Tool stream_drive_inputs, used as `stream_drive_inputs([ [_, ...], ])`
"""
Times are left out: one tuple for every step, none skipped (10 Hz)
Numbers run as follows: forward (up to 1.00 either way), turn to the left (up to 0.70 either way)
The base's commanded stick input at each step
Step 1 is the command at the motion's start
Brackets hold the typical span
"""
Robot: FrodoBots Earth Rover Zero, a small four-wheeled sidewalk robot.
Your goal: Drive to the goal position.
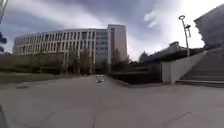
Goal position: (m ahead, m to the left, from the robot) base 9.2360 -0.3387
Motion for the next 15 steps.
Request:
stream_drive_inputs([
  [1.0, 0.0],
  [1.0, 0.0],
  [1.0, 0.0],
  [1.0, 0.0],
  [1.0, 0.0],
  [1.0, 0.0],
  [1.0, 0.0],
  [1.0, 0.0],
  [1.0, 0.0],
  [1.0, 0.0],
  [1.0, 0.0],
  [1.0, 0.0],
  [1.0, 0.0],
  [1.0, 0.0],
  [1.0, 0.0],
])
